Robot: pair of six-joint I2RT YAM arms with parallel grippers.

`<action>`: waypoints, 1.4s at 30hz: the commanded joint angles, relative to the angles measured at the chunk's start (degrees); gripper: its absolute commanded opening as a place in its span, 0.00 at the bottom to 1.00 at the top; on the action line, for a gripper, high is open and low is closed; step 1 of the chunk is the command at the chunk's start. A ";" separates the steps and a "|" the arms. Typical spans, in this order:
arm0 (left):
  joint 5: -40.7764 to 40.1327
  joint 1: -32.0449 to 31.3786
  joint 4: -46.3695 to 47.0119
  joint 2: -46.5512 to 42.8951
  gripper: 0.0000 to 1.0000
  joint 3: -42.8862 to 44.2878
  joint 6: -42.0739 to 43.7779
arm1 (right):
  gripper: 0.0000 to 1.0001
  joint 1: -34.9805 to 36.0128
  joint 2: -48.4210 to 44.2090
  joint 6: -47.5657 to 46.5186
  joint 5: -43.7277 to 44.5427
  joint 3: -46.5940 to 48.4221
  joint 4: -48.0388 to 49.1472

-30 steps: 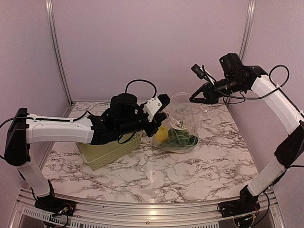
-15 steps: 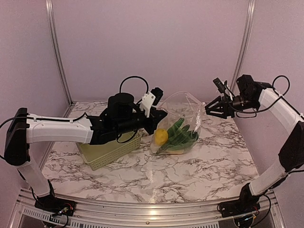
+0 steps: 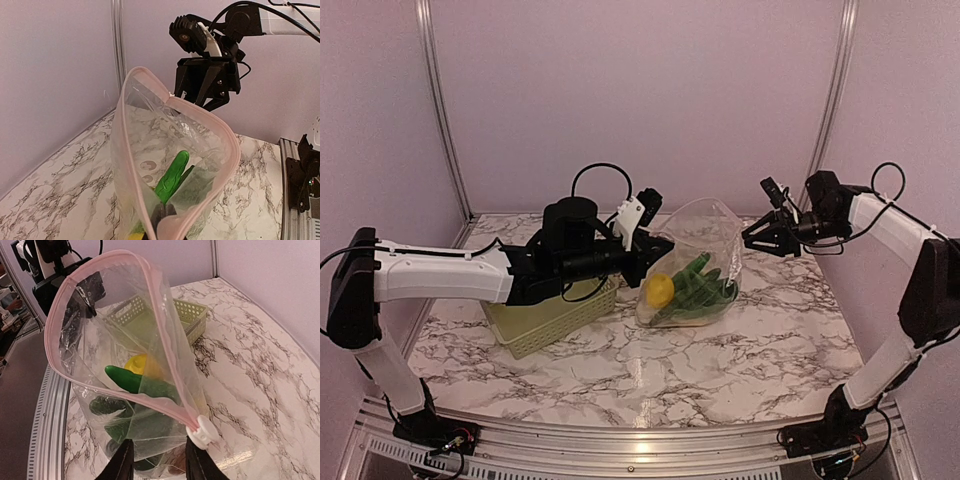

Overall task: Place the food in the zip-top bag and seal the zipper
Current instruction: Pass from the right arm to the left, then hold the zipper from the zipper food storage bag.

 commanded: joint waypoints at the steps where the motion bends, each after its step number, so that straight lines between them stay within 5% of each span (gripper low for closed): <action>1: 2.11 0.99 1.35 -2.45 0.00 0.09 0.38 | 0.33 -0.43 2.07 -0.25 1.93 -0.54 2.87; 23: 7.79 2.50 -1.01 -0.99 0.00 1.58 -1.13 | 0.35 -0.70 3.89 2.44 -5.67 -0.92 9.72; 34: 8.96 4.31 -0.95 -0.13 0.00 2.20 -3.70 | 0.01 -0.76 1.50 0.74 -5.44 -0.60 6.64; 42: 7.92 6.48 -4.00 -3.20 0.00 0.58 -2.97 | 0.00 -0.71 -8.48 11.88 7.87 1.27 8.86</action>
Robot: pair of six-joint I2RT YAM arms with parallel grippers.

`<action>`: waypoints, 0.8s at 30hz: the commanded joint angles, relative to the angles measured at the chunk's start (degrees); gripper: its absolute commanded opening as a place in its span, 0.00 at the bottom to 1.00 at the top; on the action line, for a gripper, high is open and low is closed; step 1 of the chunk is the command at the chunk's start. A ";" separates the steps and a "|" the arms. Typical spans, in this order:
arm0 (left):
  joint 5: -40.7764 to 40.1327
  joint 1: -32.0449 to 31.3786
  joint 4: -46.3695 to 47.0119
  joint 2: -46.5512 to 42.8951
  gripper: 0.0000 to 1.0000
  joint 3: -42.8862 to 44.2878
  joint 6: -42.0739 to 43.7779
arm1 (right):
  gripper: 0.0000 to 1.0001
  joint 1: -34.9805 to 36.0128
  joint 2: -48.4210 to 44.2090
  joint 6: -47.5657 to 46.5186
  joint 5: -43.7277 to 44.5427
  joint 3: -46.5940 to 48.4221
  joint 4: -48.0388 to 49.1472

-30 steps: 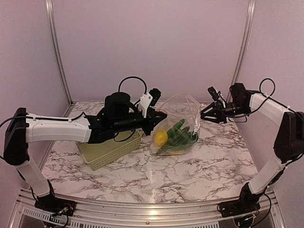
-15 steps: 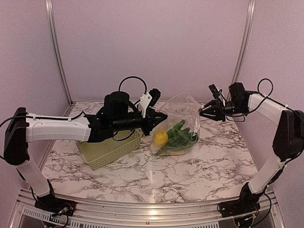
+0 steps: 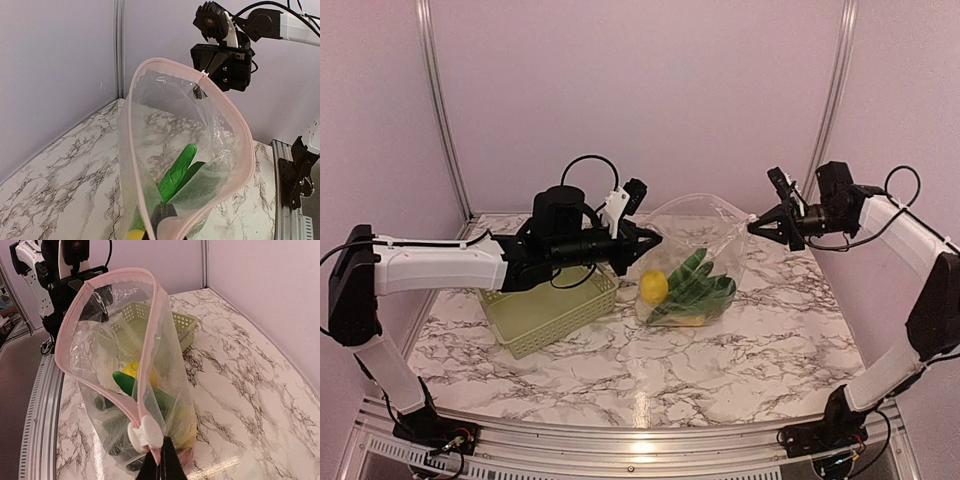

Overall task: Place the food in the zip-top bag and seal the zipper
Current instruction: Hold the zipper from the zipper food storage bag.

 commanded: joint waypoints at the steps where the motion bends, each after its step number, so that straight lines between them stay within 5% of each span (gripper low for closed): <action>1: -0.43 1.41 -2.62 -3.43 0.00 -0.11 0.20 | 0.00 -0.39 -7.11 7.19 9.54 3.58 0.83; 6: -0.36 2.04 -2.61 -3.87 0.02 -1.17 0.00 | 0.00 -0.37 -7.59 5.99 13.14 6.46 -4.39; 10: -0.91 2.21 -4.27 -4.38 0.18 -0.38 0.23 | 0.00 0.25 -7.37 5.93 13.82 6.82 -5.88; 18: -12.04 1.82 -8.12 -11.48 0.74 1.79 4.31 | 0.00 7.26 -8.44 7.66 20.54 12.42 -12.04; 24: -8.28 -1.41 -11.99 -8.59 0.81 13.18 3.88 | 0.00 11.31 -7.24 11.33 24.78 20.34 -17.36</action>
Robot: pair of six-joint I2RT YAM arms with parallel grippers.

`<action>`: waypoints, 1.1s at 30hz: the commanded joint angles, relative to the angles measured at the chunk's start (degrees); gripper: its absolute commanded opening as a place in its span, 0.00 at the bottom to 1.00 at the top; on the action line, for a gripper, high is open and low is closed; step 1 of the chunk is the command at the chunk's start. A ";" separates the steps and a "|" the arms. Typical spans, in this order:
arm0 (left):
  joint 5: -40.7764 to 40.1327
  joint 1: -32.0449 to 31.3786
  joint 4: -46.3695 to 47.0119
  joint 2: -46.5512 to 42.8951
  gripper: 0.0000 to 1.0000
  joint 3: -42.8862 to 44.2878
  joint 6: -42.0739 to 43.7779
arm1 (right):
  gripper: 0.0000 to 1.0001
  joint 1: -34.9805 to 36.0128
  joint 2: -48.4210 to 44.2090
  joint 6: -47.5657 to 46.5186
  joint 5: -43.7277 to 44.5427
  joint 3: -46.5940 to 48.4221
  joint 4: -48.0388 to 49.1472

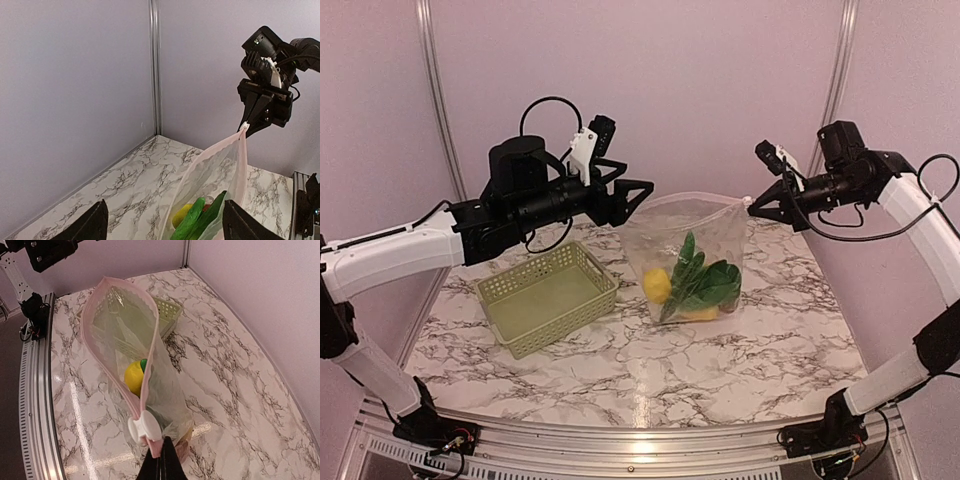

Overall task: Place the food in the zip-top bag and seal the zipper
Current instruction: Hold the zipper from the zipper food storage bag, then pass from the right arm to the left

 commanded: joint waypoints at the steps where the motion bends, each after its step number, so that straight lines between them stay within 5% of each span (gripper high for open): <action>1: 0.68 -4.59 -4.71 3.17 0.81 11.65 0.74 | 0.00 2.46 0.33 3.65 4.37 7.25 -5.07; 7: 4.46 -7.79 -18.87 16.68 0.81 35.08 4.52 | 0.00 3.19 0.12 4.27 3.99 10.80 -6.06; 14: 10.11 -7.79 -26.73 29.17 0.70 50.56 2.18 | 0.00 3.76 -0.52 4.93 2.83 11.48 -6.74; 22: 12.12 -9.11 -24.95 33.10 0.59 52.83 -2.00 | 0.00 3.86 -1.24 5.81 4.60 10.27 -6.98; 33: 5.68 -11.32 -22.84 36.28 0.58 56.14 -5.98 | 0.00 3.91 -1.08 8.04 6.23 10.22 -5.86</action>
